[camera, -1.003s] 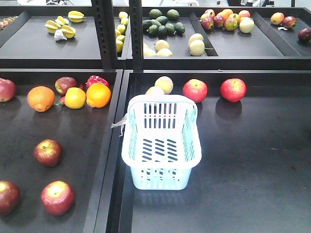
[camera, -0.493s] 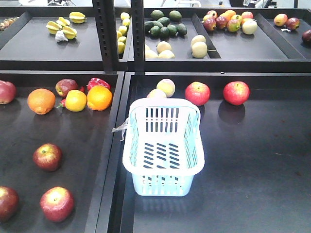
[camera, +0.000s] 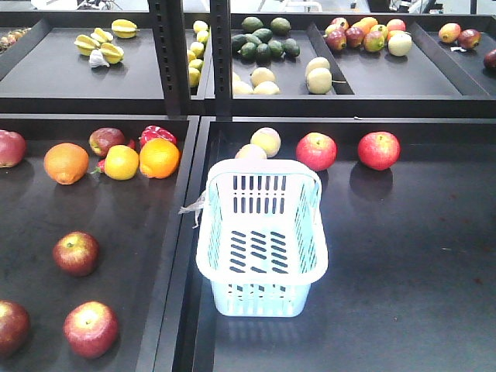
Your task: Pick three apples into basket with both arms
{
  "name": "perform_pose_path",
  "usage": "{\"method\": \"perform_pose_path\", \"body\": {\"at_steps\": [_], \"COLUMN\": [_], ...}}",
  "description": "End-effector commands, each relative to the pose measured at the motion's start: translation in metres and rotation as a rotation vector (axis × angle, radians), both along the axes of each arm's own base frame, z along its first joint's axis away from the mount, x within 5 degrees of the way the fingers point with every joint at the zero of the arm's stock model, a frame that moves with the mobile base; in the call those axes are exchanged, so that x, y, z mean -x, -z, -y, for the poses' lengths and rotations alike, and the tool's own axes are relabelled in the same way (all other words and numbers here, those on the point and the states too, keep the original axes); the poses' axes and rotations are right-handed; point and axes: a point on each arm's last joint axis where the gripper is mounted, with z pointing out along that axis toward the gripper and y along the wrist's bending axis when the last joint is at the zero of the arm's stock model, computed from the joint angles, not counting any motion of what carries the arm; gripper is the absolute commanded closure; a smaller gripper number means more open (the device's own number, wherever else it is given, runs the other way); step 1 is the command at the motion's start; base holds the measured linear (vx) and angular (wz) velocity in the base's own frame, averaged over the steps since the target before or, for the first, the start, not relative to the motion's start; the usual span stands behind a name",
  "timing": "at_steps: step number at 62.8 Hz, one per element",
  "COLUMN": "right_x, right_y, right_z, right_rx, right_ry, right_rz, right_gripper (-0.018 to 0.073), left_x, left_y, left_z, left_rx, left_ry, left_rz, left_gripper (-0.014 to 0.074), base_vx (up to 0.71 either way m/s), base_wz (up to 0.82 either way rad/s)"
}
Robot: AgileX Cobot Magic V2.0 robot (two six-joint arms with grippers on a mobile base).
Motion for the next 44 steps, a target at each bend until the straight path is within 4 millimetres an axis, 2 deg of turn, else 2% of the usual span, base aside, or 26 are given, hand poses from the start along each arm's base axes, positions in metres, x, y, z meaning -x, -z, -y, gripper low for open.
{"method": "perform_pose_path", "body": {"at_steps": [1,44], "right_x": [0.0002,0.0002], "right_y": [-0.0022,-0.0022], "right_z": [-0.0005,-0.0005], "right_rx": [0.02,0.02], "right_ry": [-0.003,-0.003], "right_rz": [0.067,0.067], "right_gripper": [0.0563,0.0563], "left_x": [0.0002,0.0002], "left_y": [0.0001,0.0001], "left_z": [0.0005,0.0005], "left_rx": [0.005,0.005], "left_ry": [0.005,0.005], "left_rz": [0.067,0.067], "left_gripper": [0.0603,0.0603], "base_vx": [0.0,0.0], "base_wz": [0.0,0.0]}}
